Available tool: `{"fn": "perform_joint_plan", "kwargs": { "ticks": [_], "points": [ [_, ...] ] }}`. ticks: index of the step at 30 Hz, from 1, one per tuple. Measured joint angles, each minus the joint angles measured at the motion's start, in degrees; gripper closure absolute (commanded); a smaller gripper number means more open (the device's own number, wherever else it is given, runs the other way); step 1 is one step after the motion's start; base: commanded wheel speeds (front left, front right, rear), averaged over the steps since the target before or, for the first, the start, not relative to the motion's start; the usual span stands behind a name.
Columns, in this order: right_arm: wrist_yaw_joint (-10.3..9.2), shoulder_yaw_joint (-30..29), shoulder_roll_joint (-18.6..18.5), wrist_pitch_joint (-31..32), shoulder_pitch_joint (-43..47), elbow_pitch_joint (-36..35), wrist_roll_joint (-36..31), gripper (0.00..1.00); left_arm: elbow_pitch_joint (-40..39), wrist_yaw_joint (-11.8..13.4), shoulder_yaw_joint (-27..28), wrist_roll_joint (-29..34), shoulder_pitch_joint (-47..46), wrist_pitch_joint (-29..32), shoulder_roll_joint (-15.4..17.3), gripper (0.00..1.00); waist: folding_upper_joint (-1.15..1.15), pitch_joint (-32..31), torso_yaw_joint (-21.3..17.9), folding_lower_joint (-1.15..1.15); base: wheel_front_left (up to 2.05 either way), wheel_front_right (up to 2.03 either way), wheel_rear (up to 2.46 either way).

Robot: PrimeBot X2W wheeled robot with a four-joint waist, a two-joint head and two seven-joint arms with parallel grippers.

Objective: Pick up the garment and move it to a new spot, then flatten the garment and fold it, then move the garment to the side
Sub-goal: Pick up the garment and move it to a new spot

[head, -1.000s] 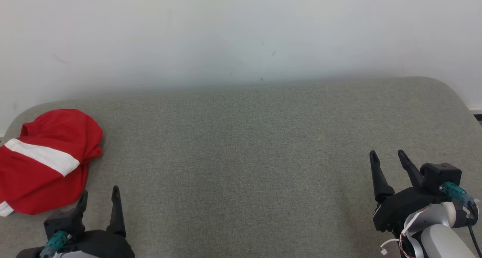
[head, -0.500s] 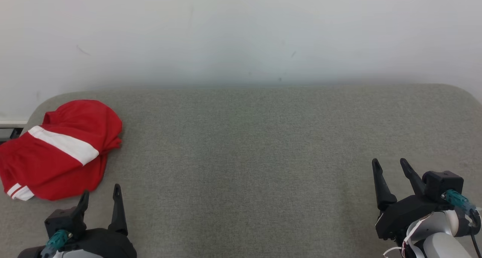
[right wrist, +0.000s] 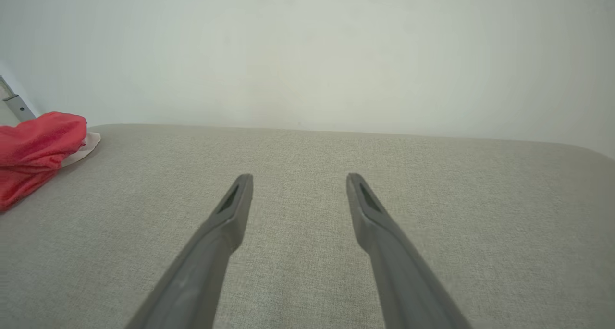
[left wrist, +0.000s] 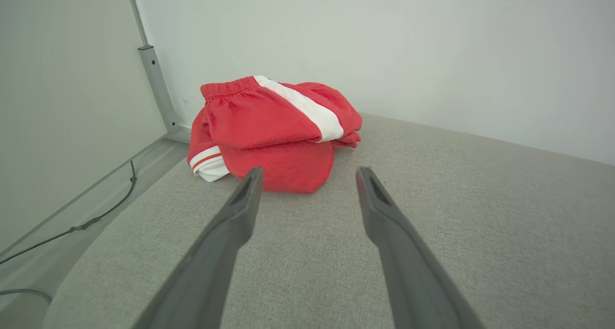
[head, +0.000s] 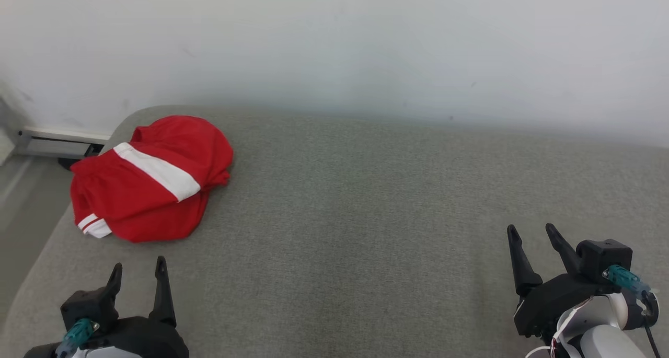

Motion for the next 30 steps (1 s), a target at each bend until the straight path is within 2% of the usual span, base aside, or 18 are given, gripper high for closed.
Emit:
{"fn": "perform_joint_plan", "kwargs": {
  "ticks": [20, 25, 30],
  "points": [
    [0.93, 2.15, 1.43, 0.15, -0.09, 0.4, 0.0, 0.0, -0.48, -0.07, 0.37, -0.09, 1.1, 1.42, 0.32, 0.0, 0.0, -1.01, 12.11, 0.0, 0.0, 0.0, 0.0],
    [1.44, 3.16, 2.05, 0.44, -0.47, 1.05, 0.0, 0.0, -1.02, -0.04, 1.12, -0.18, 2.27, 1.42, 0.52, 0.0, 0.0, -1.21, 13.26, 0.0, 0.0, 0.0, 0.0],
    [1.7, 3.91, 2.2, 0.73, -1.4, 1.43, -0.02, 0.0, -1.62, -0.14, 1.58, -0.98, 2.47, 1.44, 0.6, 0.0, 0.0, -1.03, 12.78, 0.0, 0.0, 0.0, 0.0]
  ]
}}
